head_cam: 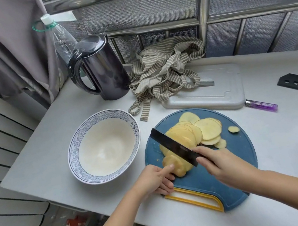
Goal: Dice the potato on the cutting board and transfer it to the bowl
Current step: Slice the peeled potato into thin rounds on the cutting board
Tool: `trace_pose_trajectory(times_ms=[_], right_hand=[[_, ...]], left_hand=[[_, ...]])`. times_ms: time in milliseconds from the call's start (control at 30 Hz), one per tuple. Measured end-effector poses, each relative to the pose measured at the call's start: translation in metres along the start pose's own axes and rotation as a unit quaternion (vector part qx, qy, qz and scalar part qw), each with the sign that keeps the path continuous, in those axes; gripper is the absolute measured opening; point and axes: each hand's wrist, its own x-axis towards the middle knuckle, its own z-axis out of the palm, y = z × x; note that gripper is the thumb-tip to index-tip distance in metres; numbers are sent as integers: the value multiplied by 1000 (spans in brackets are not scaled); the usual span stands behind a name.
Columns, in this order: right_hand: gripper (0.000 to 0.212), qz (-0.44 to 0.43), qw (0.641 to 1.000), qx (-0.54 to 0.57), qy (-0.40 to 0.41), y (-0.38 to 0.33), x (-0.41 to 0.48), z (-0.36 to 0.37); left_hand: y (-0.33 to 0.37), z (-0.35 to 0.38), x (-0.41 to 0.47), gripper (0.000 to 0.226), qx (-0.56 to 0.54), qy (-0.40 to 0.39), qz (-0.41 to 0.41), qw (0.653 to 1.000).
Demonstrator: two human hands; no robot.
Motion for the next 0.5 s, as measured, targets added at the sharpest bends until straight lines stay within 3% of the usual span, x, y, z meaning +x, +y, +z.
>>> trace_pose_trajectory(times_ms=[67, 133, 200, 300, 400, 500], right_hand=[[29, 10, 999, 23, 24, 0, 0, -9], [28, 23, 998, 31, 40, 0, -1, -19], [30, 29, 998, 29, 50, 1, -2, -26], [30, 26, 998, 24, 49, 0, -6, -28], [29, 19, 999, 21, 46, -1, -11, -26], [29, 19, 999, 21, 45, 2, -16, -24]], left_hand=[[0, -1, 0, 38, 100, 100, 72, 987], [3, -3, -4, 34, 233, 198, 180, 935], [5, -2, -6, 45, 302, 193, 246, 900], [3, 4, -1, 61, 309, 162, 227, 909], [-1, 5, 0, 55, 264, 164, 188, 932], [-4, -1, -8, 41, 307, 157, 171, 923]])
